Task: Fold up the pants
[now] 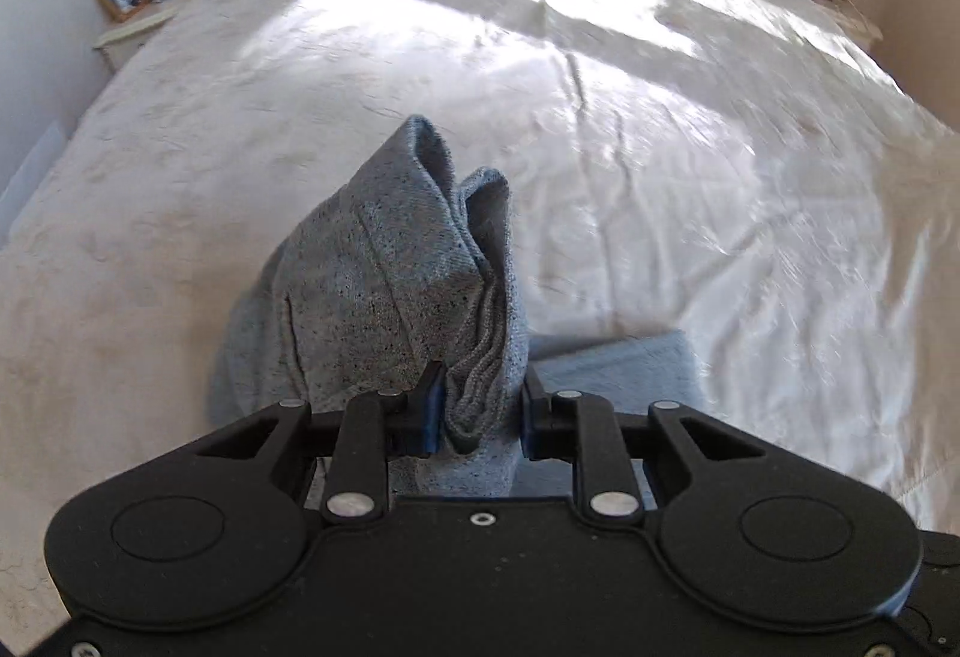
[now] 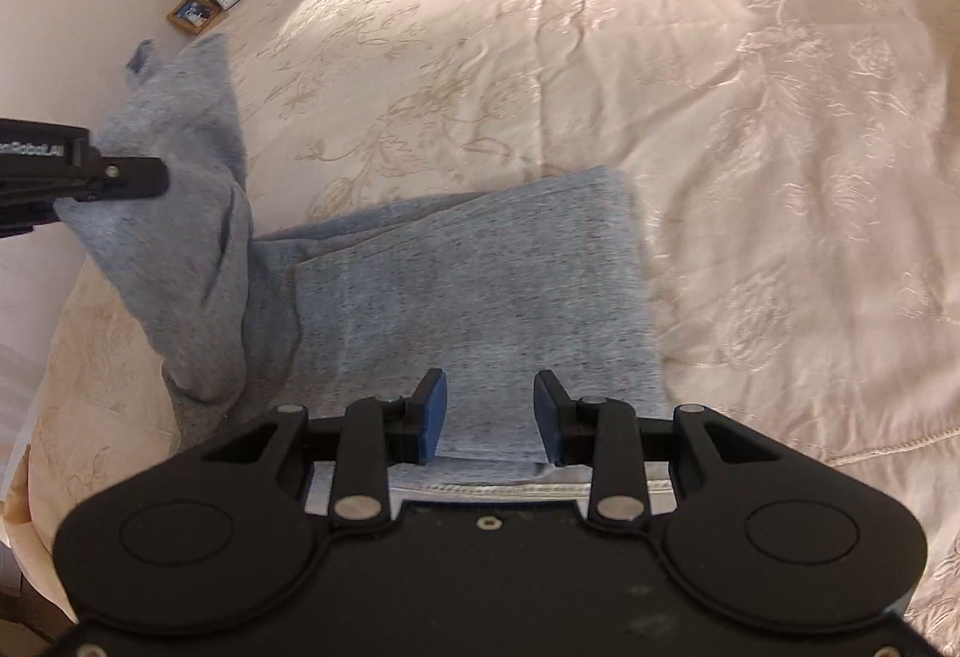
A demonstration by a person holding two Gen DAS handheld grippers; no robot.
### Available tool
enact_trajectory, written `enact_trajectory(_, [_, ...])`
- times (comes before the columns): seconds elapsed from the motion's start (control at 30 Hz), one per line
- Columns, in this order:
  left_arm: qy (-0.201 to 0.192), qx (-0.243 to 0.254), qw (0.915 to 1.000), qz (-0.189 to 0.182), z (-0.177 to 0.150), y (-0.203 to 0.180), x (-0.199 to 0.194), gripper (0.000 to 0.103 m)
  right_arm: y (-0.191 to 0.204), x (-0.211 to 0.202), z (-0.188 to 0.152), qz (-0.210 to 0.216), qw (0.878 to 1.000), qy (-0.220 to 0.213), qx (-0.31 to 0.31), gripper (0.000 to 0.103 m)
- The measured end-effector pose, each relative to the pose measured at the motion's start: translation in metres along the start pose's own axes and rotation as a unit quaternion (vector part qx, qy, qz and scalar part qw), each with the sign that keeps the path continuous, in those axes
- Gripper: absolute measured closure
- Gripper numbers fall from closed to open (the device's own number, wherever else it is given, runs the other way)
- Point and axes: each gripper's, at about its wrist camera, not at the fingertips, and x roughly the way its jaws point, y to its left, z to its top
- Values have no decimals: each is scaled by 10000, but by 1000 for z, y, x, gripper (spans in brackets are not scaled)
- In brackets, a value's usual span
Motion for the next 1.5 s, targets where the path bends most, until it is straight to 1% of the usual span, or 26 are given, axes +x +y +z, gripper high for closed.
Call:
enact_trajectory(0.1, [532,229,9980,-246,-12,-47,41,69,-21,0,-3,-179,9998,41,117,68])
enact_trajectory(0.17, [762,152,9947,-675,-19,-63,50,72,-34,-2,-5,-278,9994,85,184,68])
enact_trajectory(0.2, [796,83,9935,-804,-20,-64,49,72,-39,-2,-6,-319,9992,98,210,68])
enact_trajectory(0.27, [631,71,9939,-898,-20,-62,34,70,-42,-4,-7,-338,9991,73,231,66])
enact_trajectory(0.33, [375,153,9965,-728,-18,-47,20,68,-41,-4,-5,-261,9994,-8,247,66])
enact_trajectory(0.4, [181,181,9990,-373,-17,-24,10,68,-37,-4,1,-83,9996,-116,258,66])
enact_trajectory(0.47, [101,171,9998,81,-17,3,9,68,-31,-1,7,70,9995,-193,225,66])
enact_trajectory(0.57, [166,84,9968,777,-18,48,23,68,-16,10,21,276,9994,-216,85,66])
enact_trajectory(0.63, [242,-145,9939,1064,-21,76,34,68,-4,19,29,349,9992,-207,-60,66])
enact_trajectory(0.67, [317,-255,9921,1183,-23,86,48,68,1,23,32,361,9990,-204,-153,66])
enact_trajectory(0.7, [441,-306,9907,1250,-26,95,57,68,5,28,35,353,9989,-191,-237,66])
enact_trajectory(0.73, [628,-307,9898,1243,-31,102,67,72,9,34,38,326,9989,-165,-303,66])
enact_trajectory(0.77, [938,-239,9895,1075,-37,106,80,73,11,40,41,299,9989,-125,-345,66])
enact_trajectory(0.8, [1312,-109,9880,808,-44,106,95,73,12,45,43,281,9989,-88,-364,66])
enact_trajectory(0.83, [1686,83,9842,529,-53,103,110,74,13,52,46,258,9989,-43,-377,66])
enact_trajectory(0.87, [1737,311,9830,503,-62,99,115,74,12,60,49,208,9990,1,-383,66])
enact_trajectory(0.93, [1473,809,9837,634,-72,88,112,74,9,74,54,91,9990,134,-415,66])
enact_trajectory(1.0, [1323,978,9842,649,-77,83,104,75,5,91,58,0,9984,365,-443,66])
enact_trajectory(1.1, [1176,802,9891,390,-78,91,88,74,-5,102,59,227,9981,497,-291,63])
enact_trajectory(1.17, [1048,550,9929,106,-78,103,72,69,-9,105,61,413,9977,516,-173,63])
enact_trajectory(1.2, [1004,472,9938,78,-77,106,67,67,-11,108,61,486,9973,541,-136,63])
enact_trajectory(1.33, [882,300,9949,383,-81,123,49,67,-16,111,60,816,9948,607,57,64])
enact_trajectory(1.37, [883,229,9950,419,-81,127,47,67,-16,111,60,856,9942,655,69,74])
enact_trajectory(1.4, [885,134,9950,434,-77,132,47,67,-14,108,60,823,9945,641,28,79])
enact_trajectory(1.43, [888,43,9950,454,-76,137,46,67,-11,103,61,756,9955,571,-70,89])
enact_trajectory(1.5, [925,-157,9944,488,-75,149,43,67,-8,84,63,771,9961,392,-179,93])
